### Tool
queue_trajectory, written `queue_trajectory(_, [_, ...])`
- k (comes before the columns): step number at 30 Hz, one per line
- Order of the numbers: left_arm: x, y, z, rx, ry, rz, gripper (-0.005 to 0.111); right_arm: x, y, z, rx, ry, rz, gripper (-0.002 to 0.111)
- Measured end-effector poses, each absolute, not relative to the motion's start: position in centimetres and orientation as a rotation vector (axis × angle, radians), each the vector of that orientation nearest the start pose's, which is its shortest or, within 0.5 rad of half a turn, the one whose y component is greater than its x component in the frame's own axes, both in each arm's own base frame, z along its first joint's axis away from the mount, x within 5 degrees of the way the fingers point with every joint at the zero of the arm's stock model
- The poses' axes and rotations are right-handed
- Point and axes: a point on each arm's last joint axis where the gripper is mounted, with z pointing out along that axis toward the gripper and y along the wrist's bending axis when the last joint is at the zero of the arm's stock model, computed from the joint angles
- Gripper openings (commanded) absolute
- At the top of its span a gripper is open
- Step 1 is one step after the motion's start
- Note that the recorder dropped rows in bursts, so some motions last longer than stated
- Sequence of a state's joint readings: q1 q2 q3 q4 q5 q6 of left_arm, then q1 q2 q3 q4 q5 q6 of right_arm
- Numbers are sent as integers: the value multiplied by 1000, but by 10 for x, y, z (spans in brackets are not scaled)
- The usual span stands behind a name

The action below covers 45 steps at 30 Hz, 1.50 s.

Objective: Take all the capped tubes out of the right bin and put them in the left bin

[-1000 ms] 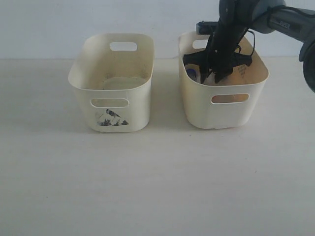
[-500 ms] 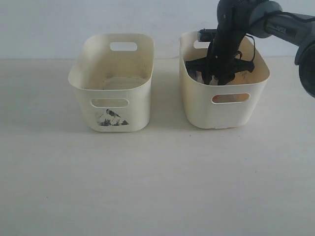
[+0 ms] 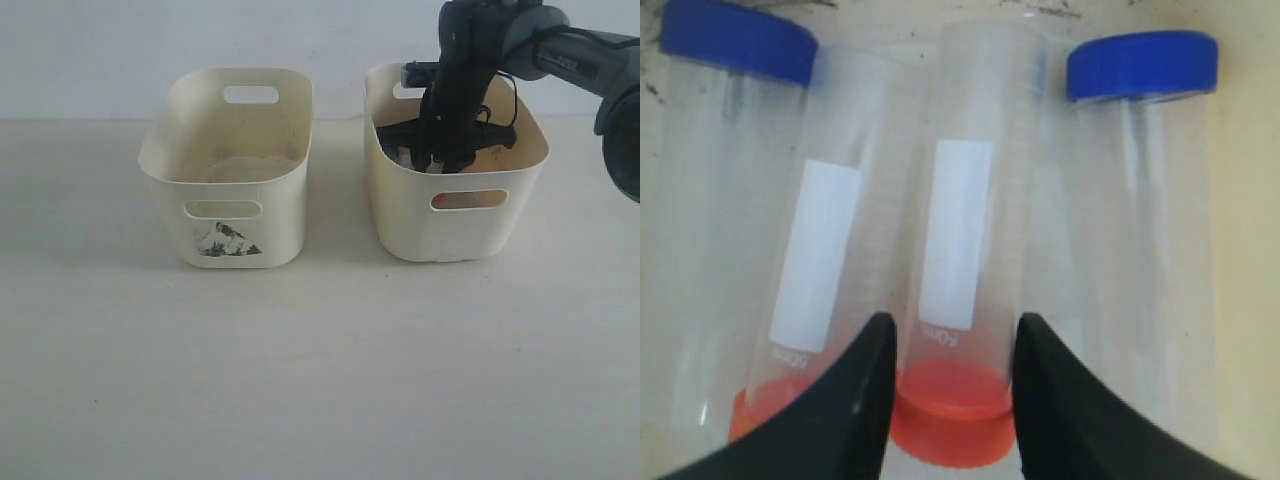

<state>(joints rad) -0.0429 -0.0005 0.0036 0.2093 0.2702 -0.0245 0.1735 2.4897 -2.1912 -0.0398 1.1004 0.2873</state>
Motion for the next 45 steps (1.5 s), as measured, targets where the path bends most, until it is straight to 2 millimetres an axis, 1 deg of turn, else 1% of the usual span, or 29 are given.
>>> queue_trajectory(5, [55, 3, 188, 152, 1747, 147, 4, 513, 87, 146, 140, 2881, 31, 0])
queue_trajectory(9, [55, 3, 188, 152, 1747, 147, 4, 510, 88, 159, 126, 2875, 32, 0])
queue_trajectory(12, [55, 3, 188, 152, 1747, 147, 4, 507, 87, 184, 110, 2835, 36, 0])
queue_trajectory(16, [55, 3, 188, 152, 1747, 147, 4, 500, 85, 229, 87, 2749, 45, 0])
queue_trajectory(19, [55, 3, 188, 152, 1747, 147, 4, 492, 83, 257, 54, 2704, 46, 0])
queue_trajectory(21, [55, 3, 188, 152, 1747, 147, 4, 489, 82, 269, 33, 2682, 46, 0])
queue_trajectory(23, [55, 3, 188, 152, 1747, 147, 4, 486, 82, 275, 11, 2680, 41, 0])
queue_trajectory(26, [55, 3, 188, 152, 1747, 147, 4, 484, 81, 273, -8, 2711, 29, 0])
queue_trajectory(28, [55, 3, 188, 152, 1747, 147, 4, 486, 81, 263, -9, 2739, 23, 0])
queue_trajectory(30, [55, 3, 188, 152, 1747, 147, 4, 488, 82, 253, -9, 2766, 16, 6])
queue_trajectory(33, [55, 3, 188, 152, 1747, 147, 4, 491, 82, 234, -18, 2815, 3, 28])
queue_trajectory(34, [55, 3, 188, 152, 1747, 147, 4, 493, 83, 228, -25, 2829, -1, 40])
queue_trajectory(35, [55, 3, 188, 152, 1747, 147, 4, 494, 83, 222, -29, 2840, -4, 47])
queue_trajectory(36, [55, 3, 188, 152, 1747, 147, 4, 494, 83, 219, -29, 2846, -6, 52])
queue_trajectory(37, [55, 3, 188, 152, 1747, 147, 4, 495, 83, 214, -32, 2857, -9, 56])
queue_trajectory(39, [55, 3, 188, 152, 1747, 147, 4, 497, 83, 204, -29, 2877, -13, 52])
queue_trajectory(41, [55, 3, 188, 152, 1747, 147, 4, 498, 84, 196, -23, 2894, -17, 44])
queue_trajectory(43, [55, 3, 188, 152, 1747, 147, 4, 498, 83, 194, -19, 2896, -28, 34])
queue_trajectory(45, [55, 3, 188, 152, 1747, 147, 4, 498, 82, 194, -9, 2897, -27, 27])
